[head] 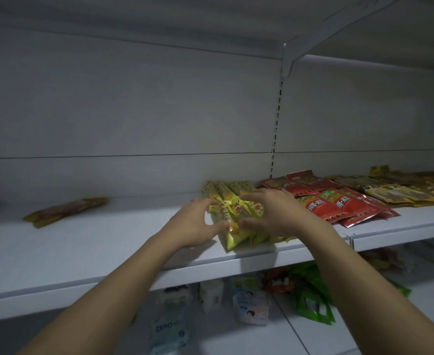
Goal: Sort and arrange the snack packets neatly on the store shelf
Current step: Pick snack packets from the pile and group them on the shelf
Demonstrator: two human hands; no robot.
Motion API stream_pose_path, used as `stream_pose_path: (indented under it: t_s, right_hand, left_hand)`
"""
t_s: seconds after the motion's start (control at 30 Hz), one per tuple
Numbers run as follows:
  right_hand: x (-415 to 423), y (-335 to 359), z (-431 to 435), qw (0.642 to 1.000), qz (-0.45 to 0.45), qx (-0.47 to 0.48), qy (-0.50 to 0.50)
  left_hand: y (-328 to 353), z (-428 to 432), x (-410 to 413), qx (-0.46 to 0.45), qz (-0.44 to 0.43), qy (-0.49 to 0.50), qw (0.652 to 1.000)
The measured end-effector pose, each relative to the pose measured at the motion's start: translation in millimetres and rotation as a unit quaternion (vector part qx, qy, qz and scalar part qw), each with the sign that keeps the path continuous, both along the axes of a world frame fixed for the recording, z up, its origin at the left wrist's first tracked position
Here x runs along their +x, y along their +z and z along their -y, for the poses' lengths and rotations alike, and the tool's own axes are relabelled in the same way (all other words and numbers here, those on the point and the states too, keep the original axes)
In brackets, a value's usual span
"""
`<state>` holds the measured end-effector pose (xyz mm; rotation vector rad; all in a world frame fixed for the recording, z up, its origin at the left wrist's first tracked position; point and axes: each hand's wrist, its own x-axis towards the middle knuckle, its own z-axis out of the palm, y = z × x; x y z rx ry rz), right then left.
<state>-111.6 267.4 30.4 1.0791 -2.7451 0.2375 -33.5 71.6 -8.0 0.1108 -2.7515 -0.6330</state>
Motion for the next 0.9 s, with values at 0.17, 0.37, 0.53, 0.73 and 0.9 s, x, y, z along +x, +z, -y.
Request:
stream_pose_path:
  t_s: [0.17,0.37,0.53,0.73,0.9]
  right_hand:
    - [14,9,56,0.999,-0.038,-0.002,0.038]
    - [39,11,143,0.996,-0.007,0.032,0.084]
    - [70,9,233,0.988,-0.003,0.027,0.149]
    - [132,7,354,0.97,-0.022,0.018,0.243]
    - [195,4,442,0.95,-0.021,0.009,0.31]
  left_hand:
    - [9,40,24,-0.075,-0.009,0.042,0.996]
    - [19,116,73,-0.192,-0.011,0.138,0.972]
    - [23,194,132,-0.198,0.0,0.218,0.956]
    - [22,282,217,-0.194,0.01,0.343,0.919]
    - [21,340,292,-0.173,0.02,0.414,0.894]
